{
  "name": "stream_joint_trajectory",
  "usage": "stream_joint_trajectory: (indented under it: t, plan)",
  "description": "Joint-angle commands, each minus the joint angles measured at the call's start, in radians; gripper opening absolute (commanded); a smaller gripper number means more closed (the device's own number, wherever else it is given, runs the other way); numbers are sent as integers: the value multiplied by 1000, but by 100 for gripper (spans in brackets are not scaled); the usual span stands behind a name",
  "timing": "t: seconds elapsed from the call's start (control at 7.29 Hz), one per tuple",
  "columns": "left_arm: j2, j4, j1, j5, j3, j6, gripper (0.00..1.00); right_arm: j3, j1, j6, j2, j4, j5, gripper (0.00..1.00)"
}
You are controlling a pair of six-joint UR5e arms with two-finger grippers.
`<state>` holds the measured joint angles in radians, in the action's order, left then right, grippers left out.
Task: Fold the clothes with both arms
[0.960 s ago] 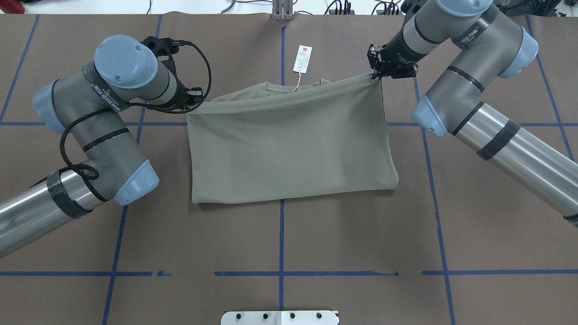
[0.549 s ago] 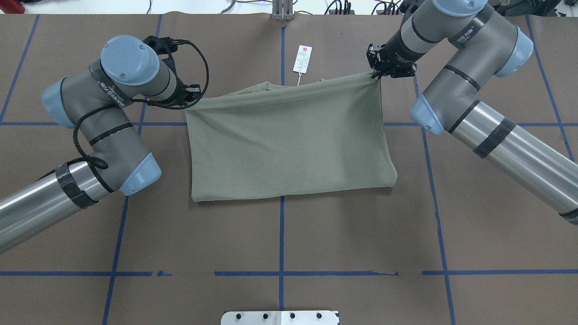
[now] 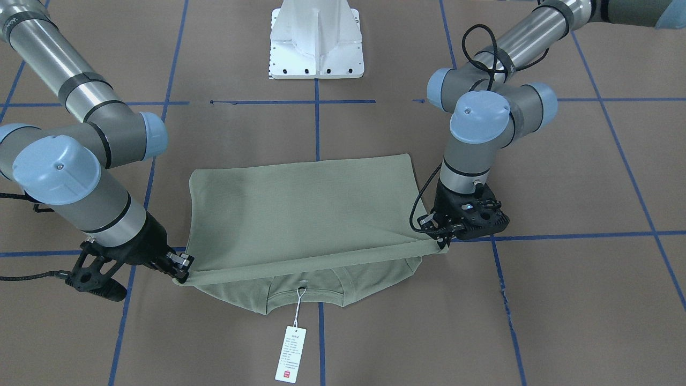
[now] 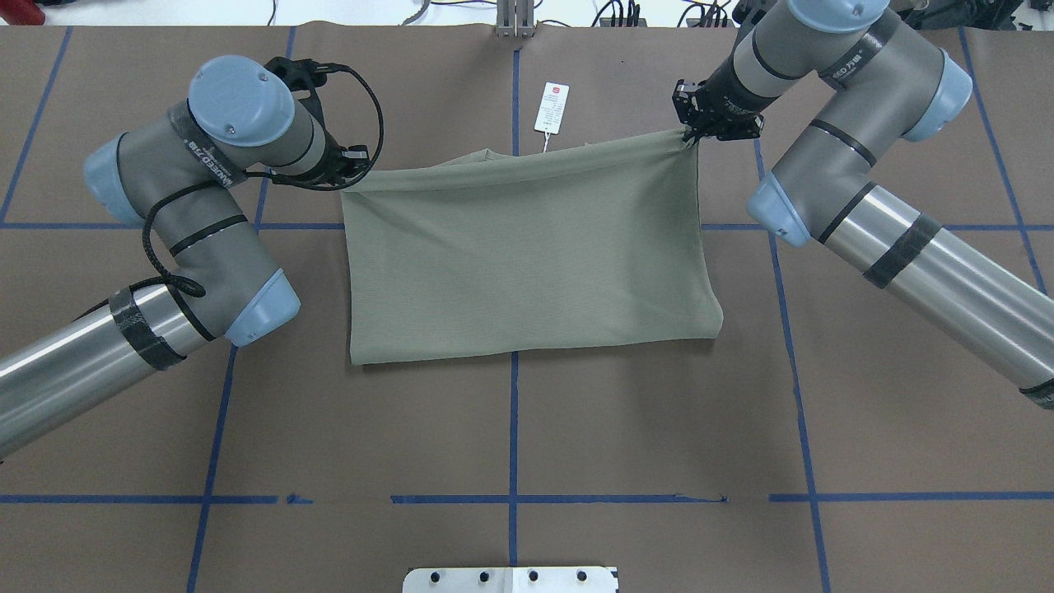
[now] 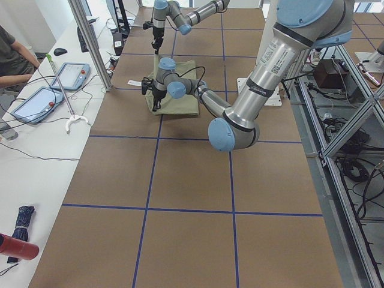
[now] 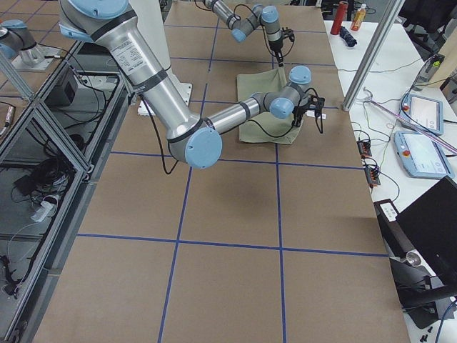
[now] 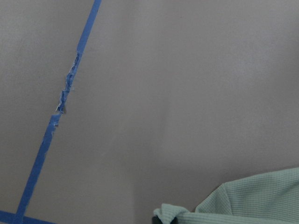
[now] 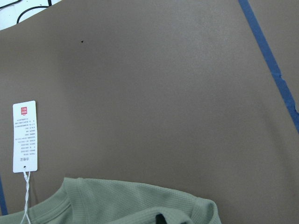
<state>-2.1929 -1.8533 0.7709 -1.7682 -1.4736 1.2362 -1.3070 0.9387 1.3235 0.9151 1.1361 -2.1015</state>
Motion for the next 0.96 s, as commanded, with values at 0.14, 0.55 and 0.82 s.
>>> stream_joint_trajectory:
  t: [0.14,0.55,0.82]
  plan:
    - [-17,-1,1,1,9,-1,0,15,0,-1,-2,-1,9,0]
    - [-63,0,-1,1,62,2,0,14,-3,-1,-18,-1,8,0]
    - [-64,-1,-2,18,67,2,75,17,-4,-3,-13,-1,6,70]
